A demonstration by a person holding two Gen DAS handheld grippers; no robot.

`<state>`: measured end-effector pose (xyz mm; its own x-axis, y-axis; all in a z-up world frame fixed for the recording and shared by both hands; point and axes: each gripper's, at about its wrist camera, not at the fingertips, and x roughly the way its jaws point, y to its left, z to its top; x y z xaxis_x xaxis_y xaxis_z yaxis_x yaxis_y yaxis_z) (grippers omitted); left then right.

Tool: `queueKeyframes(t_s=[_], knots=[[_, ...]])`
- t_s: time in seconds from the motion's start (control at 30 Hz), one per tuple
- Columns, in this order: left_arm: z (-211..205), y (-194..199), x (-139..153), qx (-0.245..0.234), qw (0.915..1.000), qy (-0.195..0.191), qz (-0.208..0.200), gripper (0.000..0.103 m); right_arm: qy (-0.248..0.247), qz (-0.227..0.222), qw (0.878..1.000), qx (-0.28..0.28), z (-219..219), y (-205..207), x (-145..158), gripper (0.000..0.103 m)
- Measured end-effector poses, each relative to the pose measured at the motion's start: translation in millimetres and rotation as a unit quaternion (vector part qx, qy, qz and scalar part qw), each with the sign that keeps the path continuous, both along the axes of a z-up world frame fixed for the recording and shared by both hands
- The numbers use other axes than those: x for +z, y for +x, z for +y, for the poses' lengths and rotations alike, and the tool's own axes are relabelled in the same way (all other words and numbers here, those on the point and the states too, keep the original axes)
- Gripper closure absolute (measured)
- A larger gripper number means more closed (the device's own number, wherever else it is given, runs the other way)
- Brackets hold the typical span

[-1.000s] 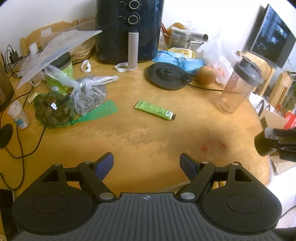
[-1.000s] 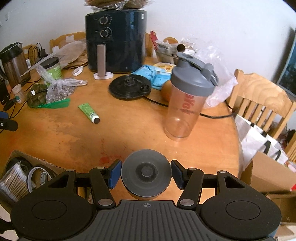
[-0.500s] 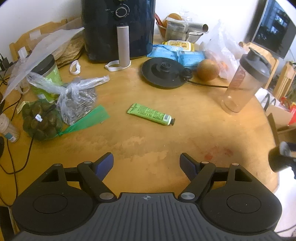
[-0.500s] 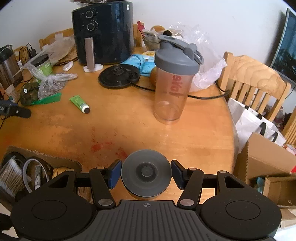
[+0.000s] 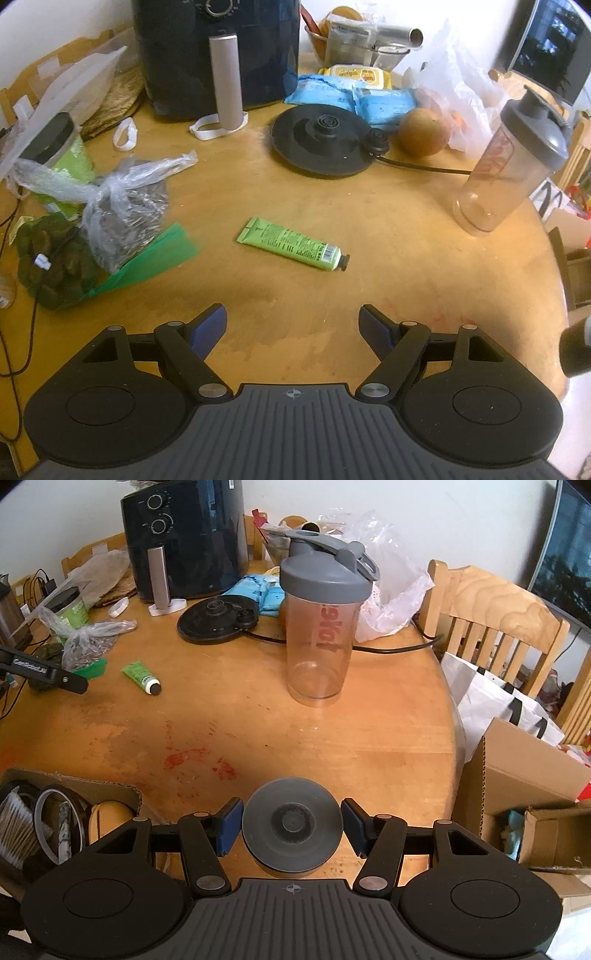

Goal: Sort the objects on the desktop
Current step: 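Close the left tool on the green tube while the right tool holds the cylinder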

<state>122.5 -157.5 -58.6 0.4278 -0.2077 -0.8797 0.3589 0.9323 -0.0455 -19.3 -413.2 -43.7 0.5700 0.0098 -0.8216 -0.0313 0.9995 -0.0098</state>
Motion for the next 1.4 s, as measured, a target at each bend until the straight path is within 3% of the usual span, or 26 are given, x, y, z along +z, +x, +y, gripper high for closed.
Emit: queueKeyframes(t_s=[0.5, 0.87, 1.1, 1.3, 1.4], knots=[[-22.9, 49.9, -28.5, 0.049, 0.9971, 0.0, 0.059, 0.024, 0.012, 0.012, 1.0, -0.023, -9.6, -6.7, -5.0, 0.042], [-26.0, 86.7, -51.6, 0.098, 0.992, 0.006, 0.08, 0.025, 0.015, 0.017, 0.999, -0.049, -19.1, -20.7, -6.9, 0.042], [-32.4, 103.9, -64.4, 0.105, 0.9906, 0.013, 0.087, 0.025, 0.015, 0.018, 0.998, -0.063, -25.1, -28.1, -8.0, 0.042], [-33.4, 103.8, -68.5, 0.093, 0.992, 0.02, 0.084, 0.044, 0.014, 0.02, 0.997, -0.068, -29.5, -31.2, -8.5, 0.042], [-32.2, 100.5, -66.8, 0.081, 0.9934, 0.025, 0.077, 0.058, 0.014, 0.02, 0.997, -0.069, -30.5, -31.1, -8.7, 0.042]])
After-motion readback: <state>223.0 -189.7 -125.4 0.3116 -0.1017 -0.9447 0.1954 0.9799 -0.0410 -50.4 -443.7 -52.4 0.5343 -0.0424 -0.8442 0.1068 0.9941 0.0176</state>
